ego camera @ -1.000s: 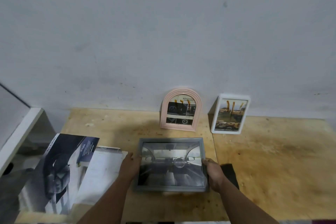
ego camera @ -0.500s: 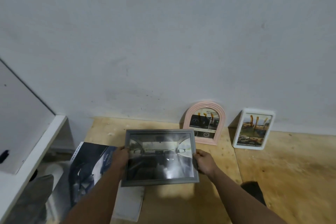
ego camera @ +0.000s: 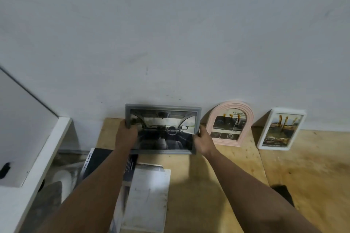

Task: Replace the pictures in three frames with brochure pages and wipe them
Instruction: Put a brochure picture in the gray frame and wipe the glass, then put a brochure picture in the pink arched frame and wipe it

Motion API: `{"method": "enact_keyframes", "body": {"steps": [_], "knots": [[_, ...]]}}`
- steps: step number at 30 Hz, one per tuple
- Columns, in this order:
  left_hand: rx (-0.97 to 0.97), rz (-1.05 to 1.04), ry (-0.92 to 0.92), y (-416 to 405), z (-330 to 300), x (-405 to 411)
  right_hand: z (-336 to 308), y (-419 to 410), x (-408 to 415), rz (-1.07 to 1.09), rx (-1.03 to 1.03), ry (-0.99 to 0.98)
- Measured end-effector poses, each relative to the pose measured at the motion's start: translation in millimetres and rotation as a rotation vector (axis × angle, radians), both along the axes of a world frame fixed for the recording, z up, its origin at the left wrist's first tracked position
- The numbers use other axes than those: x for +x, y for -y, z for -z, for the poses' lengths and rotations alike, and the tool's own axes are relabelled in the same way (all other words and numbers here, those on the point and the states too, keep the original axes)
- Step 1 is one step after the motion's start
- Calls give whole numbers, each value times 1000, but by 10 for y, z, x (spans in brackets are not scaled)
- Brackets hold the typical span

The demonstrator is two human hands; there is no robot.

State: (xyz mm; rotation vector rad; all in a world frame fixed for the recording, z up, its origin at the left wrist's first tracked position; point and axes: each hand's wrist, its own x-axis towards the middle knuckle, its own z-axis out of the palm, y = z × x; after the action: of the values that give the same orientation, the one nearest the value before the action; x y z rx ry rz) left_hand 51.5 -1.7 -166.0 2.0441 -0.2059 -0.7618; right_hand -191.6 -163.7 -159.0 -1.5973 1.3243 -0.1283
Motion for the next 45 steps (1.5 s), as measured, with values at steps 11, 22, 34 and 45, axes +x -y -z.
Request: {"method": "enact_keyframes", "body": {"steps": [11,22,34,45], "knots": [[-150,-38,-62,199,254,252,141,147,288,32,-19,16],[-445,-143,-225,307,264,317,186,254,259,30,53,103],[17,-98,97,421,143,-920,343,-42,-717,110,89,63],[-58,381,-153,1536,79,-2399,99,967,-1842,448,-91,114]]}}
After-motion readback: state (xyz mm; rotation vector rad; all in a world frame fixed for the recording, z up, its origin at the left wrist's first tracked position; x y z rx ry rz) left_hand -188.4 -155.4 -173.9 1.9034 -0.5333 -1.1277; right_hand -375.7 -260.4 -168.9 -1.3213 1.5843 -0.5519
